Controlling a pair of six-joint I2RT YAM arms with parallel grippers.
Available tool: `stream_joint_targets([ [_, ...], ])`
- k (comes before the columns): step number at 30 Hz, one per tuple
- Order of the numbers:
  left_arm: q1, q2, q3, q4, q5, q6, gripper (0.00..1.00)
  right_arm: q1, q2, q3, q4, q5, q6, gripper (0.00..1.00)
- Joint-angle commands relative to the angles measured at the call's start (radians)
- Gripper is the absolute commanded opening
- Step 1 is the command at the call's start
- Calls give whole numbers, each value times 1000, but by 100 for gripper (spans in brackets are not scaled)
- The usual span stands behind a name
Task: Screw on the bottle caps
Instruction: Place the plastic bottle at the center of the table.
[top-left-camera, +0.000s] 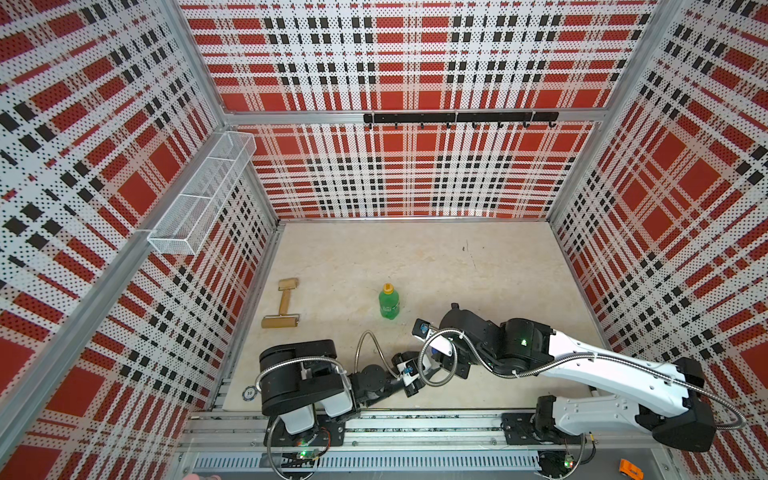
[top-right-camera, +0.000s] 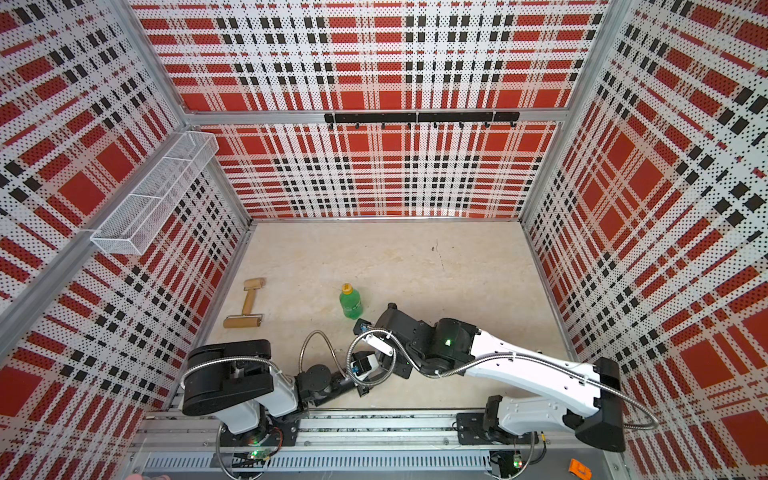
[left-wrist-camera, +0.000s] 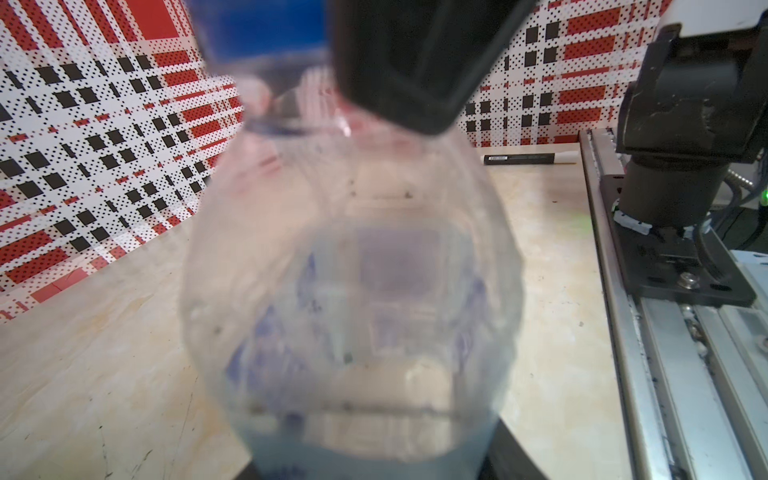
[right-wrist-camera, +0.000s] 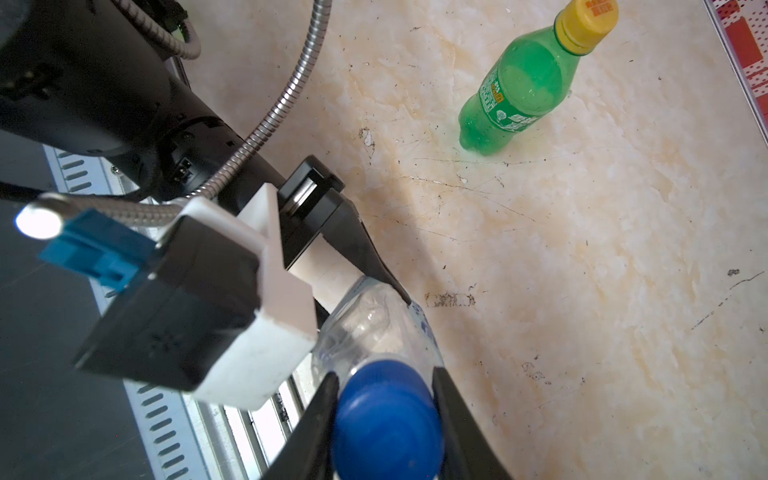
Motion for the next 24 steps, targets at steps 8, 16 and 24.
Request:
stream_joint_targets([
  [8,-30,-76,-29,64,30,80,90,-160,-21,8,111,49,-61,0],
  [16,-31,-201,-74,49,-117,119,99,-351,40,53,159,-48,-125,0],
  [24,-31,-181,-81,51,-201,149,99,-483,175,84,194,-124,-150,0],
])
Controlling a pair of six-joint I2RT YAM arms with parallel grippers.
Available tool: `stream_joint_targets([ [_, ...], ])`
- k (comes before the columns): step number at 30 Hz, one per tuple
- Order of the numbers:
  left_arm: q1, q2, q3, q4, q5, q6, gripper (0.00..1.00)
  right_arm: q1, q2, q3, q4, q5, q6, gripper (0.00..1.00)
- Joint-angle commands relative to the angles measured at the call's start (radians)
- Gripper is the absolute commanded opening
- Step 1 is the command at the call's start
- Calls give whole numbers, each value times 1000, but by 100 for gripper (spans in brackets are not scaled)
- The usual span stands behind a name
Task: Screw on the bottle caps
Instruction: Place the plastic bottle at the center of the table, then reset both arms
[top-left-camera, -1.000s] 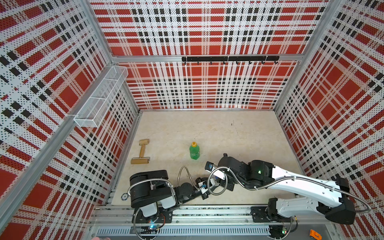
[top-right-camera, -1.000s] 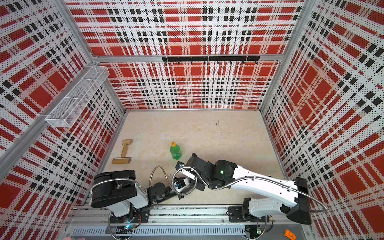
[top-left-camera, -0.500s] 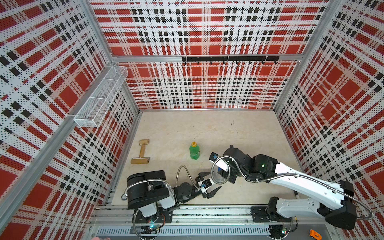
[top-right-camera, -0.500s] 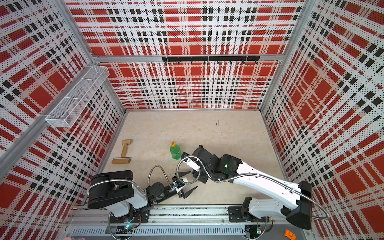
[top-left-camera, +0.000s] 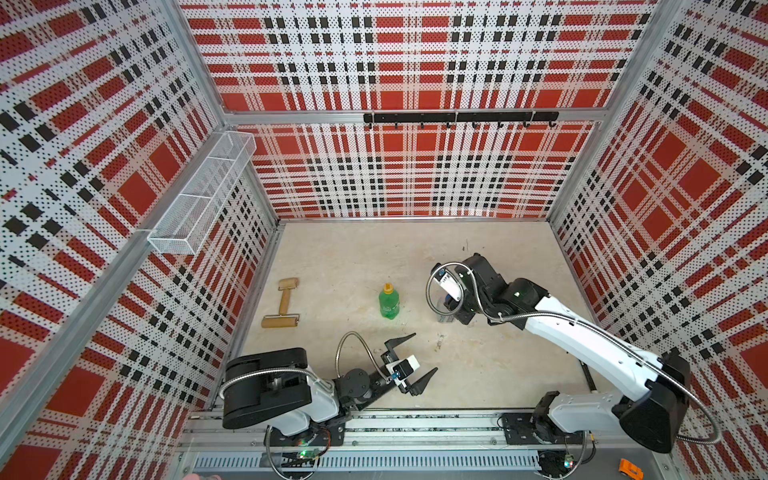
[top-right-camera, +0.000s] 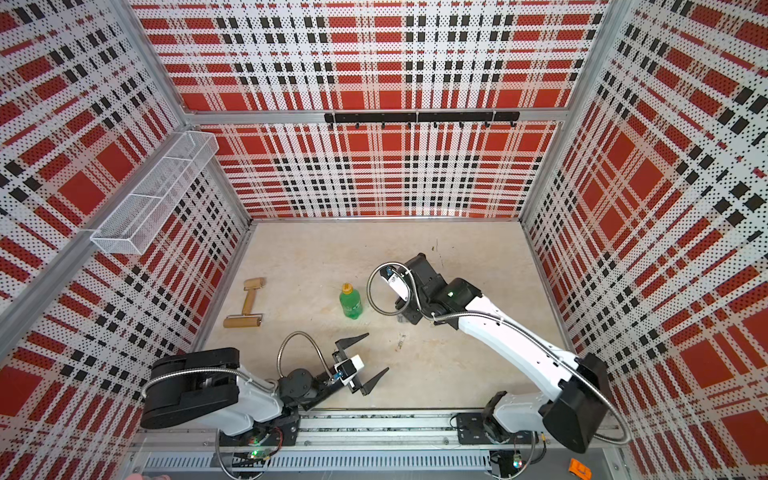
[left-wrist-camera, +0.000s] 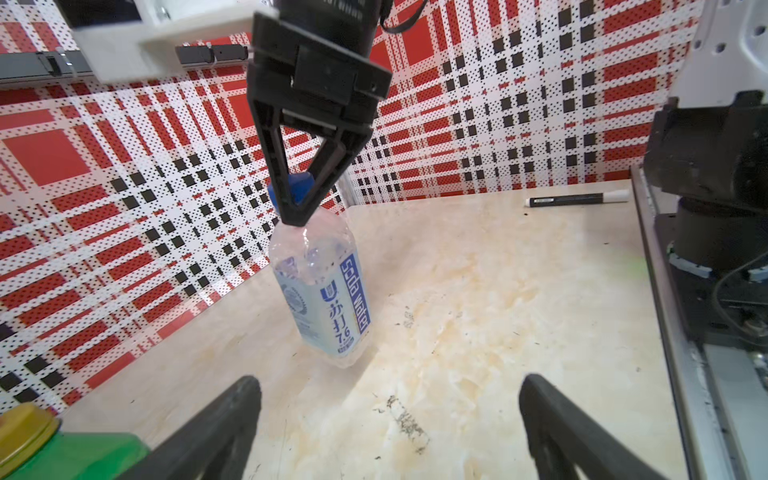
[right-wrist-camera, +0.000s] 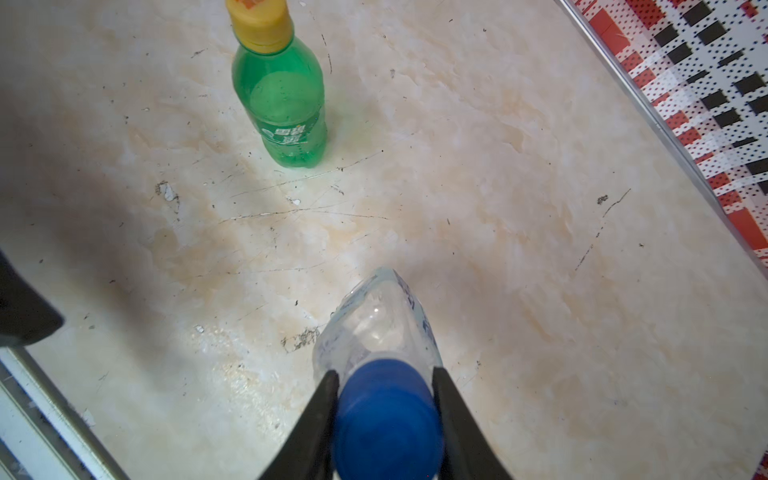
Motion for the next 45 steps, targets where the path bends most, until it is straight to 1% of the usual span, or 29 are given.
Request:
stream_joint_targets([
  [1,-6,29,-8,29,-56,25,99,-46,45,36,59,-80,-26,0],
  [6,-9,65,-10,35,-82,24,99,-89,106,53,75,-98,-18,0],
  [9,-9,80,-5,35,-78,20,99,-99,140,54,70,-128,-20,0],
  [12,-8,97,-1,37,-77,19,99,-104,160,56,70,-127,-15,0],
  [13,-8,102,1,37,-79,18,99,-106,163,55,72,-125,-12,3],
  [15,-8,114,4,38,-81,16,99,-109,165,52,73,-125,-11,15],
  [17,-9,119,3,38,-72,12,99,-108,166,49,76,-118,-8,23],
  [21,-9,116,0,38,-71,11,99,-108,165,51,72,-116,-3,35],
  [23,-9,116,1,38,-71,11,99,-108,159,45,78,-110,-7,45],
  [25,-8,116,0,38,-70,10,99,-108,157,47,76,-109,-8,60],
  [28,-8,110,-1,38,-73,10,99,-108,131,63,66,-131,-16,65],
  [32,-5,100,16,40,-83,11,99,-108,79,104,60,-89,-17,69],
  [34,-9,76,30,41,-102,6,99,-108,43,112,74,-96,-17,74],
  [36,-10,22,48,38,-122,-26,99,-107,-7,106,116,-100,-7,79],
  [37,-10,-14,63,37,-142,-46,99,-108,-35,100,148,-90,0,82],
  [38,-8,-48,81,30,-165,-62,99,-107,-61,93,183,-70,9,86],
  [39,-7,-84,100,23,-185,-67,99,-110,-91,72,229,-38,20,98],
  [40,-2,-121,123,16,-221,-73,99,-112,-127,44,294,-3,24,100],
  [42,24,-187,170,-19,-292,-80,99,-127,-182,-10,414,62,31,100],
  [44,72,-268,224,-80,-363,-80,99,-174,-228,-71,541,116,72,100],
  [45,105,-309,250,-126,-381,-83,99,-207,-246,-105,606,131,103,100],
])
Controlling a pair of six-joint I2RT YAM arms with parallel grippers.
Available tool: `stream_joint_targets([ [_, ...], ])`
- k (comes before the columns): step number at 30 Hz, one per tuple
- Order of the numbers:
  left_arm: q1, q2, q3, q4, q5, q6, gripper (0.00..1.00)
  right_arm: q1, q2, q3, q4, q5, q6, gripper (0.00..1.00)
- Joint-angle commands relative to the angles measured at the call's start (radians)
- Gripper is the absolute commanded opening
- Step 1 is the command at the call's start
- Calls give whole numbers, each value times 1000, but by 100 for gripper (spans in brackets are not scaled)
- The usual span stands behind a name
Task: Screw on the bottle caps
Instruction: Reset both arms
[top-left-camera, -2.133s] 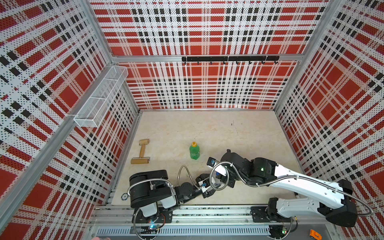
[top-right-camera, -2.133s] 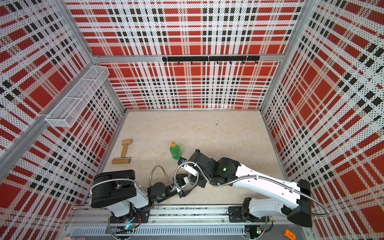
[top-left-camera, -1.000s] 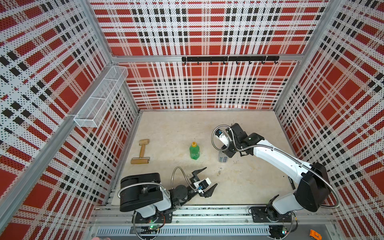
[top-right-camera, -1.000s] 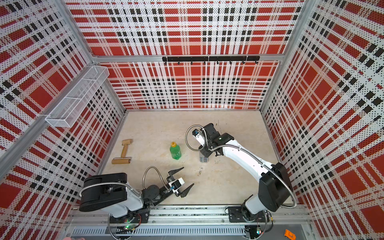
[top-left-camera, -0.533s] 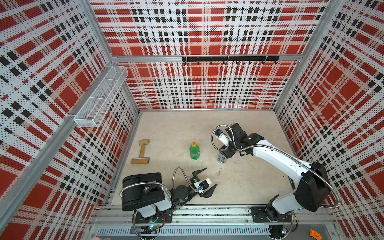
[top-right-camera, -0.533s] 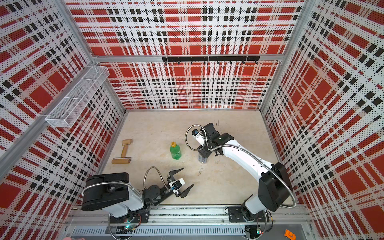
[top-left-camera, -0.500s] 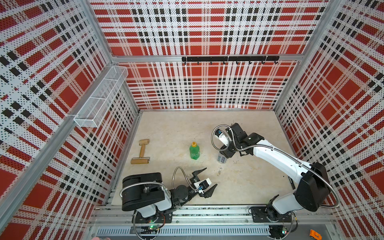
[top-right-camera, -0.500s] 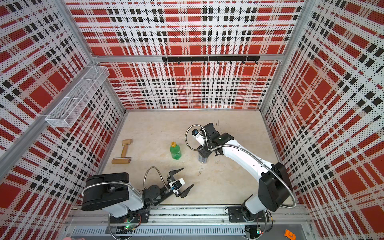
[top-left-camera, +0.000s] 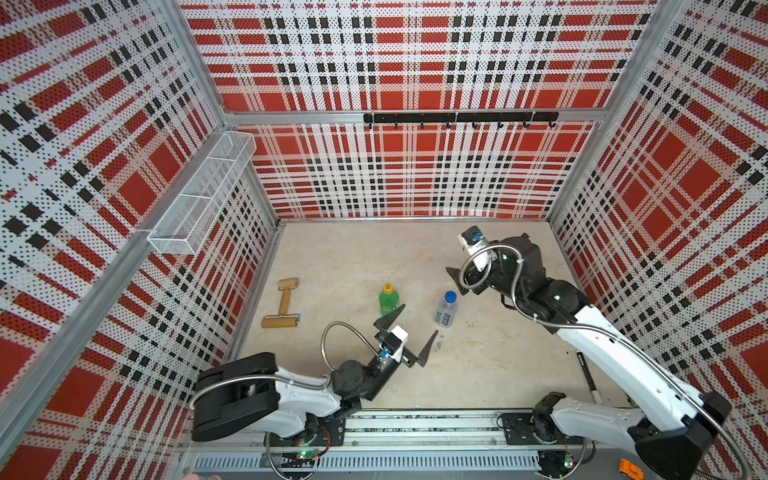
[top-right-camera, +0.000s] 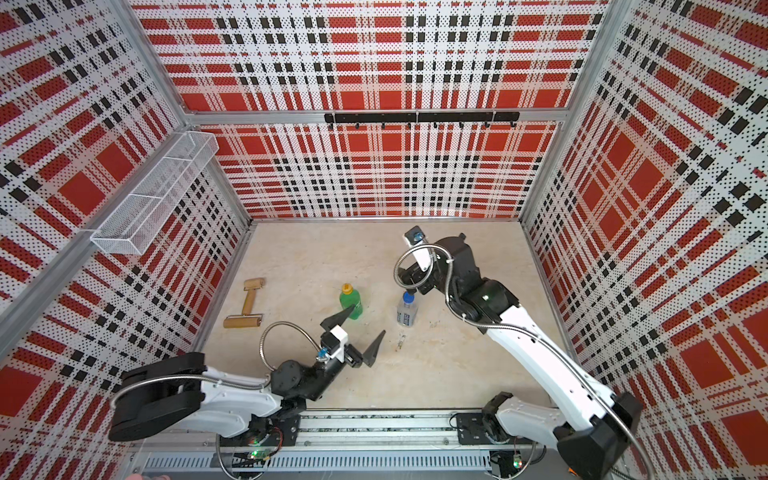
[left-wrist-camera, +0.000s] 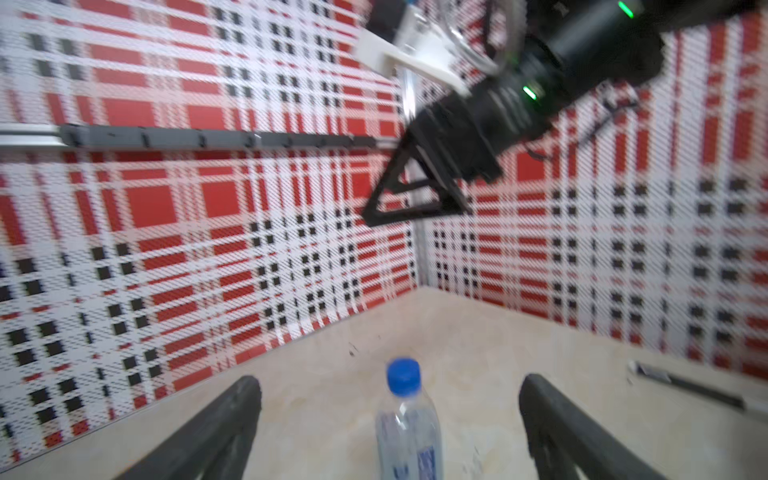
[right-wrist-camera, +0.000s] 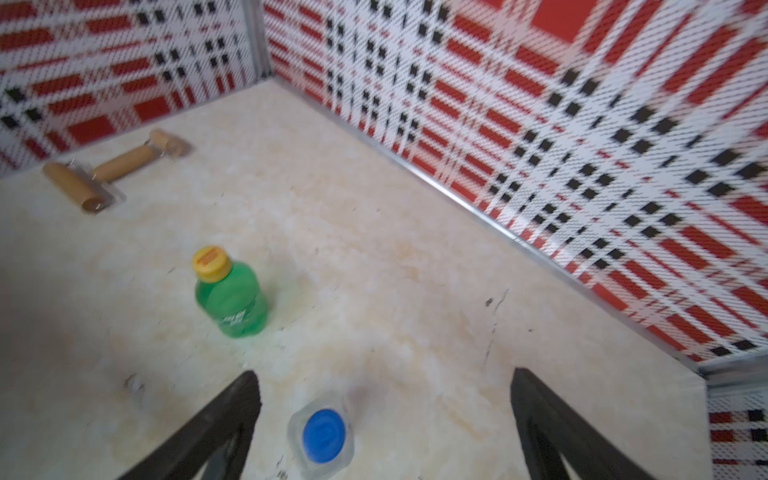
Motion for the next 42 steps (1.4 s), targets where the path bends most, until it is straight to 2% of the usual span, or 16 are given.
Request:
stream_joint_targets([
  [1,102,-127,86,-128,-150,-44,99,-102,-50,-114,321,117,98,100],
  [5,377,-282,198,-467,-213,-219,99,-243,-87,-257,564,228,177,100],
  [9,730,-358,285,-887,-21,-404,99,-336,-47,-370,662,362,190,100],
  [12,976,-356,254,-973,141,-485,99,-375,-16,-503,783,479,185,100],
  [13,1041,-346,234,-966,211,-462,99,-380,-4,-553,834,512,178,100],
  [15,1076,-298,196,-933,128,-431,99,-393,30,-628,890,541,178,100],
  [18,1110,-224,141,-837,167,-380,99,-400,74,-743,1004,590,170,100],
  [21,1130,-105,116,-731,193,-338,99,-428,97,-901,1302,502,159,100],
  [25,1200,41,58,-528,295,-320,99,-451,202,-923,1479,391,132,100],
  [30,1243,143,24,-440,440,-330,99,-499,399,-972,1775,311,136,100],
  [32,1239,190,20,-399,475,-310,99,-514,456,-960,1805,261,137,100],
  [34,1206,240,32,-360,463,-275,99,-539,418,-909,1626,234,185,100],
  [35,1189,262,57,-362,453,-258,99,-572,417,-903,1609,181,205,100],
  [37,1208,276,65,-357,470,-276,99,-579,436,-916,1669,174,198,100],
  [40,1196,271,53,-337,302,-325,99,-578,432,-929,1692,167,199,100],
  [42,1168,281,46,-307,241,-311,99,-579,421,-925,1665,163,203,100],
])
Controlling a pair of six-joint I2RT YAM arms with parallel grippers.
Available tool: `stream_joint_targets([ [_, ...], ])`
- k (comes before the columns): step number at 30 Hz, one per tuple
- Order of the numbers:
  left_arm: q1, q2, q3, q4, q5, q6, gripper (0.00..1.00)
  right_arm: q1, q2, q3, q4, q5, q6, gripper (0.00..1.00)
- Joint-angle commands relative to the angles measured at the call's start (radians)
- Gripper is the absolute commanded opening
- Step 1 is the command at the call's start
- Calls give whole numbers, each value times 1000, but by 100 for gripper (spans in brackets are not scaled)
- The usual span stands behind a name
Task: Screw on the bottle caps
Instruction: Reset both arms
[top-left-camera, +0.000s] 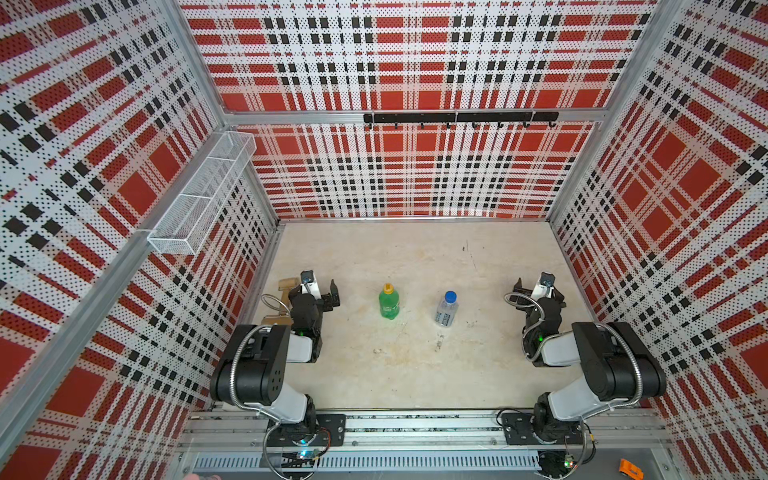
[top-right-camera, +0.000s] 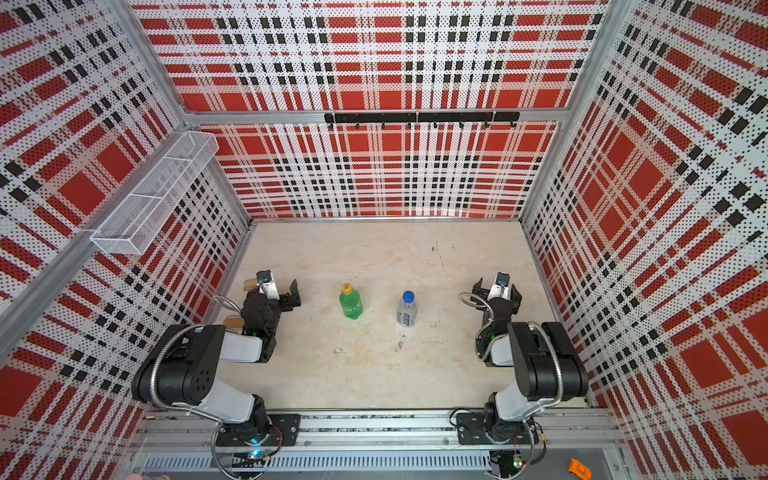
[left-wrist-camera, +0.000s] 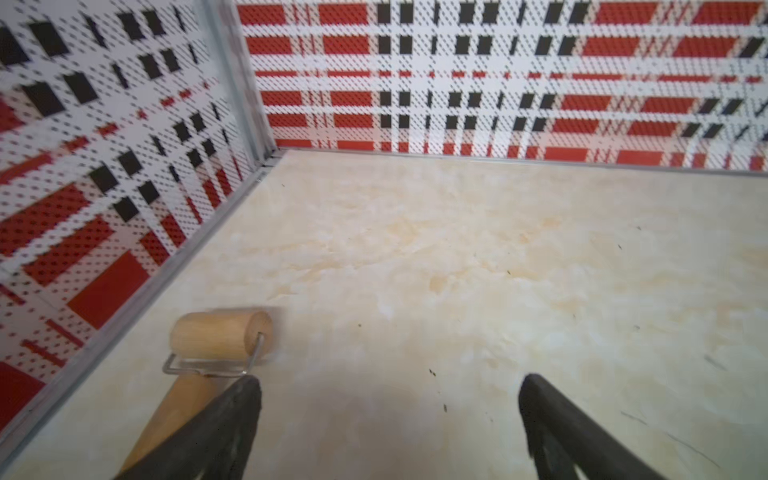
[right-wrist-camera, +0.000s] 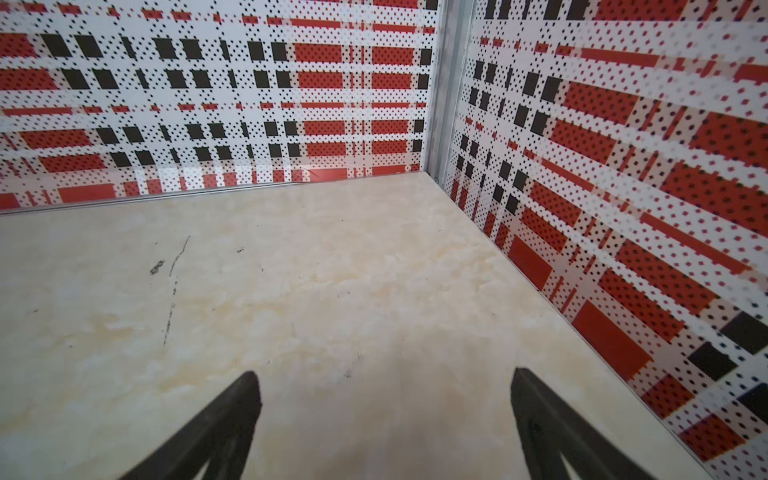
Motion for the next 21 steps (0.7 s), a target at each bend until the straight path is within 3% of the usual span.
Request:
stream_joint_targets([
  [1,-28,5,0,99,-115,-4,99,2,-4,4,73,-37,13,100],
  [21,-27,5,-3,103,-112,-3,99,2,-6,7,66,-60,5,100],
])
